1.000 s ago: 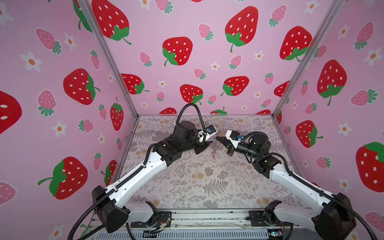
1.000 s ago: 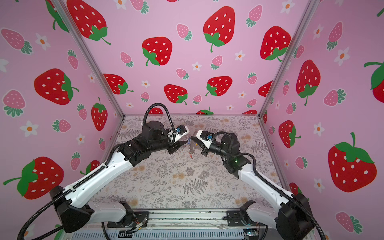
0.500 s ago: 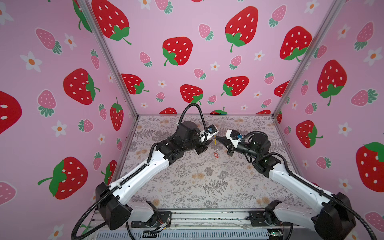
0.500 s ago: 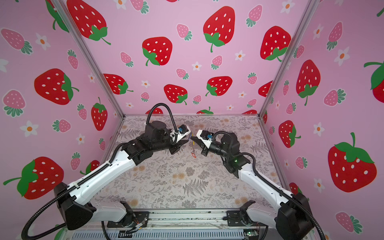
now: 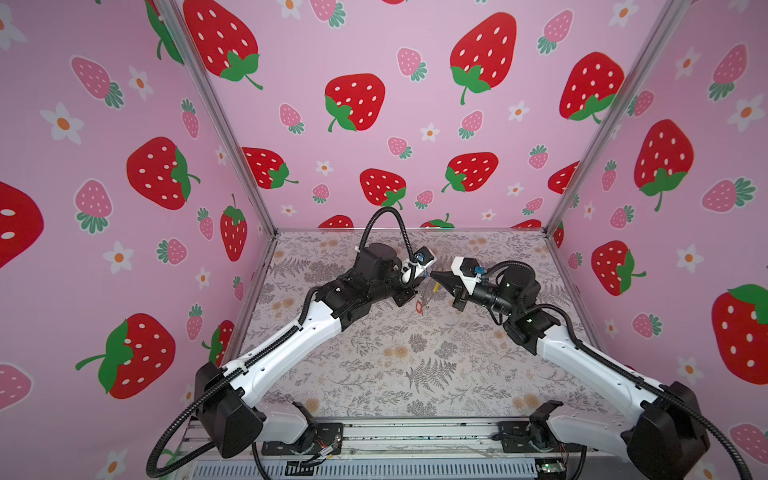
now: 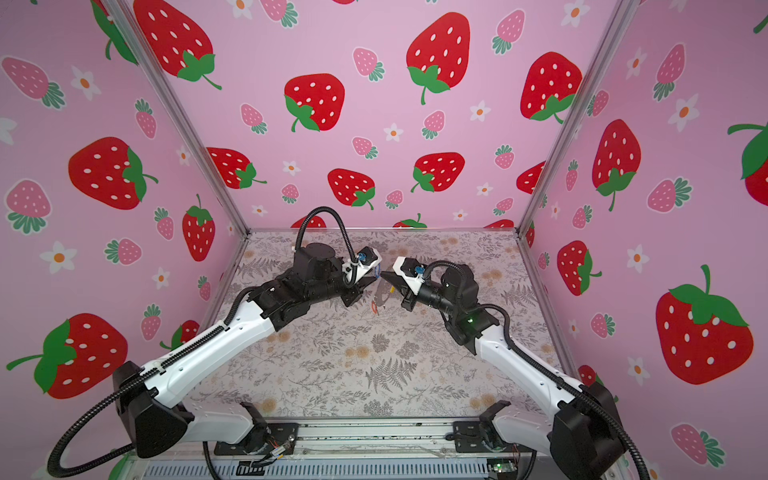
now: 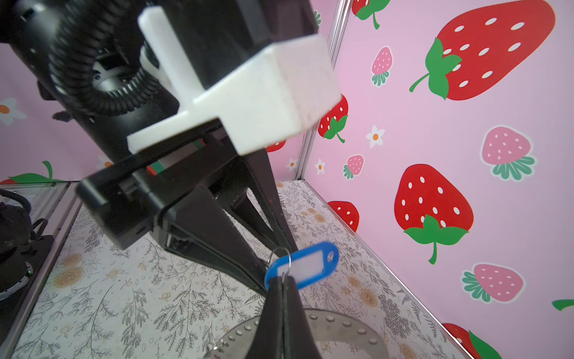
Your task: Put the keys on the keyring
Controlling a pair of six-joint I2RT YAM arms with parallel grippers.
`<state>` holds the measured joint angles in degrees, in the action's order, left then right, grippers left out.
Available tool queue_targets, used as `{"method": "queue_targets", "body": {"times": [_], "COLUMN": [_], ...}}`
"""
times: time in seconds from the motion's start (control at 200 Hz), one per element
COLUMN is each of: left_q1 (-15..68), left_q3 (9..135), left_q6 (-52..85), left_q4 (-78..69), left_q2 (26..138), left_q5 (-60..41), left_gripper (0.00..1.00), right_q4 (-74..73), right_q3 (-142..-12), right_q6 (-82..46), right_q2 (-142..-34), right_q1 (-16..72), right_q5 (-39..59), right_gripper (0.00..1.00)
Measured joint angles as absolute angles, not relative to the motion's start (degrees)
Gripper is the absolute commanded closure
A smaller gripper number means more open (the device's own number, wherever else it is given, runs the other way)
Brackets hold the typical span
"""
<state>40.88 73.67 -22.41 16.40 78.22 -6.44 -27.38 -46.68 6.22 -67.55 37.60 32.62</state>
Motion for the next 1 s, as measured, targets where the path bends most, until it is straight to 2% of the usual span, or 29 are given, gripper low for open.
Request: {"method": "queue_targets", "body": {"times": [0.19,0.53,0.945,0.975,1.0], "left_q1": [41.04,41.58,41.71,41.76,41.8], "left_q3": [72.44,68.71,68.16,68.16,68.16], "left_q6": [-22.11,-21.19,-21.04,-21.23,-21.5], "left_q4": [14.33,11.29,8.78,8.78,8.8], "left_q2": [77.91,76.31,76.01,76.01,76.01], "left_q5": [-5.54,-5.54,-4.89,-4.89,-4.86], "left_gripper": [0.61,0.63,0.93,1.0,1.0], "right_q4": [-27.57,-28.27,-29.36,-29.54,-29.63], "right_q3": [-46.68,-46.68,-46.68,-46.68,-46.68], "right_q6": [5.17,4.08,2.66,2.57,2.48], "right_q2": [-67.66,-67.7,-68.2,-68.2,-68.2], "right_q1": [37.58,37.58,37.58,37.58,37.58], "right_q5": [32.1,31.48,31.75,31.75,31.73], "right_gripper": [1.0,1.0,1.0,1.0,1.0]}}
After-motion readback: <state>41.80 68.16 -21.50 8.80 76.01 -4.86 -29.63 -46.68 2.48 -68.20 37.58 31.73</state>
